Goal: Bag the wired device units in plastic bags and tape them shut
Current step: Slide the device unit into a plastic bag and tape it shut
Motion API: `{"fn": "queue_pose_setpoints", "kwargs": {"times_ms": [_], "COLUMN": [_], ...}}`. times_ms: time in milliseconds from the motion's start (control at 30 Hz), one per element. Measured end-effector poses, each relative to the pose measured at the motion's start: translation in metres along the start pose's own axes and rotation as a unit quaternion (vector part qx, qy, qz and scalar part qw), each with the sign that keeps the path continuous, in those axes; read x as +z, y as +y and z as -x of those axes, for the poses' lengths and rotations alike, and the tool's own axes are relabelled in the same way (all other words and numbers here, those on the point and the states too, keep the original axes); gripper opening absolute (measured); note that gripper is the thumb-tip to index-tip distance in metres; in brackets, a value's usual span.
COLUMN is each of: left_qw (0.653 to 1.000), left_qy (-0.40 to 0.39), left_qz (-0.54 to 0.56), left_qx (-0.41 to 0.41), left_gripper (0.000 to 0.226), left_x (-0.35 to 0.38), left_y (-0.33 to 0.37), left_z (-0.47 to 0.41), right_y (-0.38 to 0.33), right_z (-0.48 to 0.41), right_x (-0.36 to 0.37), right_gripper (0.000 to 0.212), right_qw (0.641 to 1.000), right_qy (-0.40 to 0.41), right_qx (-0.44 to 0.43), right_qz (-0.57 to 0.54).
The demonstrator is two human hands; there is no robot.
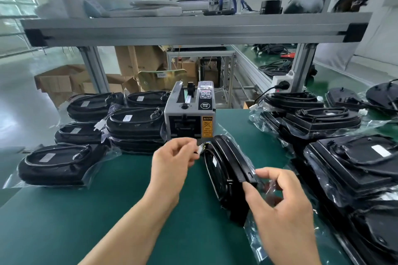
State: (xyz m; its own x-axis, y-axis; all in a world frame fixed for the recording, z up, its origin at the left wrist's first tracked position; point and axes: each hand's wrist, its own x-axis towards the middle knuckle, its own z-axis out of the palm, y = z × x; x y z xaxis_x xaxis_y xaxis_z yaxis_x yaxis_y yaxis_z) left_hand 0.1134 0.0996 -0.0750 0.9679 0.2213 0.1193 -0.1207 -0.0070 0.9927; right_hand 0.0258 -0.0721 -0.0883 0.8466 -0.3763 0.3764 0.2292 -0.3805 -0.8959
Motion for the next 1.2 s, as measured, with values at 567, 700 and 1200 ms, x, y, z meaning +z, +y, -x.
{"fn": "queue_pose_setpoints", "kwargs": {"times_ms": [567, 700, 1200], "left_qw": [0.915, 0.924, 0.96], "left_qy": [0.144, 0.167, -0.271], "left_qz": [0.215, 0.235, -0.051], "left_qx": [-0.31, -0.25, -0.037], "left_gripper": [0.011, 0.017, 0.013], "left_x": [0.027, 0.025, 0.023], "left_y": [-0.001, 0.001, 0.048], "left_z": [-0.101, -0.089, 0.035], "right_y": [0.008, 0.011, 0.017], "right_z": [0.003, 0.002, 0.003], "right_x": [0.003, 0.001, -0.002], "right_gripper": [0.034, 0.035, 0.038], "right_qw": [0.999, 1.0, 0.996], "right_qy": [0.001, -0.001, -0.029], "right_qx": [-0.013, -0.011, 0.047], "right_qz": [-0.032, -0.027, -0.069]}}
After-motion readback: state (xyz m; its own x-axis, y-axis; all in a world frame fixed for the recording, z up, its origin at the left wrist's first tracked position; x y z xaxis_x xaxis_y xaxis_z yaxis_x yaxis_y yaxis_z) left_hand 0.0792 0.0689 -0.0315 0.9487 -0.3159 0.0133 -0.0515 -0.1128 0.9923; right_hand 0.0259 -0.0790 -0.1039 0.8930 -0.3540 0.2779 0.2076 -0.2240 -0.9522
